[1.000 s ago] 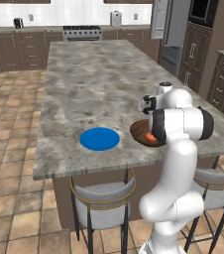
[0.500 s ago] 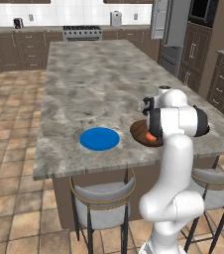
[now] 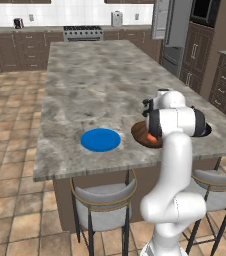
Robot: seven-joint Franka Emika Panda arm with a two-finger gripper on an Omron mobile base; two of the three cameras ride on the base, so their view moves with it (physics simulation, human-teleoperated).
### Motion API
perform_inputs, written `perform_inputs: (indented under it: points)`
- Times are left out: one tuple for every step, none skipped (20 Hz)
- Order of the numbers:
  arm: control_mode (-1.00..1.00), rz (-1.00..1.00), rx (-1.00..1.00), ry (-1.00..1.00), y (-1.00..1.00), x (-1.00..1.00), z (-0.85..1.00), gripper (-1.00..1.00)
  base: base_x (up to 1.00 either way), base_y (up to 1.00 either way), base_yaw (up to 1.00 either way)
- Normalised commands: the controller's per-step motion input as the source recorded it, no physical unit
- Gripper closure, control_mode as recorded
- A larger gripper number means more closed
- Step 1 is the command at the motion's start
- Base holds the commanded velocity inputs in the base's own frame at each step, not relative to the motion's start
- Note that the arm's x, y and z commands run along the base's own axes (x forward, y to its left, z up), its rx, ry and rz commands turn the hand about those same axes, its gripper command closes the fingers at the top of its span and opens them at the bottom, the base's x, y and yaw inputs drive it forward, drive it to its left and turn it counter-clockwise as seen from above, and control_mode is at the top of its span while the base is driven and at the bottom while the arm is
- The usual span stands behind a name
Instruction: Pick the chicken drumstick and squash from their plates and place them in the bowl. Then put the bowl in the fridge.
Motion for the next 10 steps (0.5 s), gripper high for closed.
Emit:
perform_inputs:
  points:
    - [-1.0, 0.0, 0.0, 0.07, 0.0, 0.02, -0.1, 1.0, 0.0, 0.0, 0.0]
    - [-1.0, 0.0, 0.0, 0.08, 0.0, 0.02, -0.09, 1.0, 0.0, 0.0, 0.0]
    - [-1.0, 0.0, 0.0, 0.06, 0.0, 0.0, -0.05, 1.0, 0.0, 0.0, 0.0]
    - [-1.0, 0.0, 0.0, 0.04, 0.0, 0.0, -0.04, 1.0, 0.0, 0.0, 0.0]
    - [-1.0, 0.0, 0.0, 0.02, 0.0, 0.0, -0.01, 1.0, 0.0, 0.0, 0.0]
    - [-1.0, 0.0, 0.0, 0.0, 0.0, 0.0, 0.0, 1.0, 0.0, 0.0, 0.0]
    - [-1.0, 0.0, 0.0, 0.0, 0.0, 0.0, 0.0, 1.0, 0.0, 0.0, 0.0]
    - [-1.0, 0.0, 0.0, 0.0, 0.0, 0.0, 0.0, 1.0, 0.0, 0.0, 0.0]
    - [-1.0, 0.0, 0.0, 0.0, 0.0, -0.04, 0.0, 1.0, 0.0, 0.0, 0.0]
    - [-1.0, 0.0, 0.0, 0.0, 0.0, -0.08, 0.0, -1.0, 0.0, 0.0, 0.0]
